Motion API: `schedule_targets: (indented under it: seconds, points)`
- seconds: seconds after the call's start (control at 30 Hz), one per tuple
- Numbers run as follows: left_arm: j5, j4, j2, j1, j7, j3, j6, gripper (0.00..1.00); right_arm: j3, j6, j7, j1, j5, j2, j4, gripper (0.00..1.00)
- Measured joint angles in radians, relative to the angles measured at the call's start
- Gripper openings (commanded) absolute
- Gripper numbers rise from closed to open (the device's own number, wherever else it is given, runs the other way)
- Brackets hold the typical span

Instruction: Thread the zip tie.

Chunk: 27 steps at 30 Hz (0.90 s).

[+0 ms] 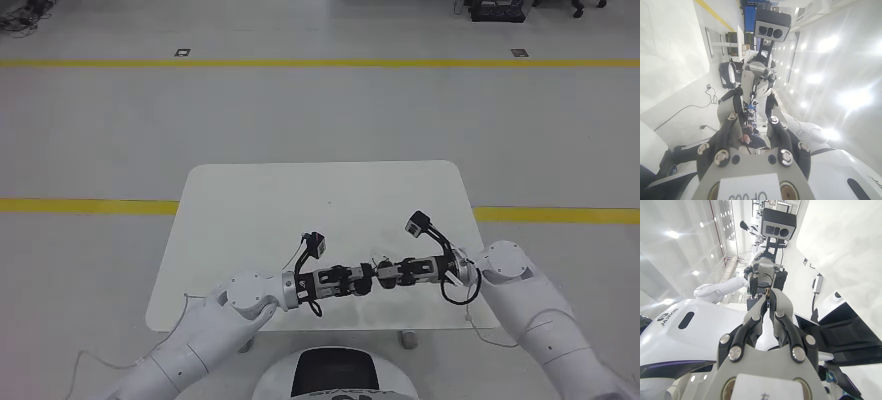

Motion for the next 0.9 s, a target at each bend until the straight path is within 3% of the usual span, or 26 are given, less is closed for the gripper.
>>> schedule_targets:
  seconds: [0.23, 0.9]
  points:
    - [0.003, 0.0, 0.0, 0.002, -0.001, -0.003, 0.0, 0.08, -0.022, 0.011, 0.0, 0.017, 0.009, -0.002, 0.025, 0.0]
    - [0.019, 0.005, -0.002, 0.004, 0.014, -0.006, -0.001, 0.04, -0.057, 0.0, 0.0, 0.04, 0.032, -0.008, 0.049, 0.0]
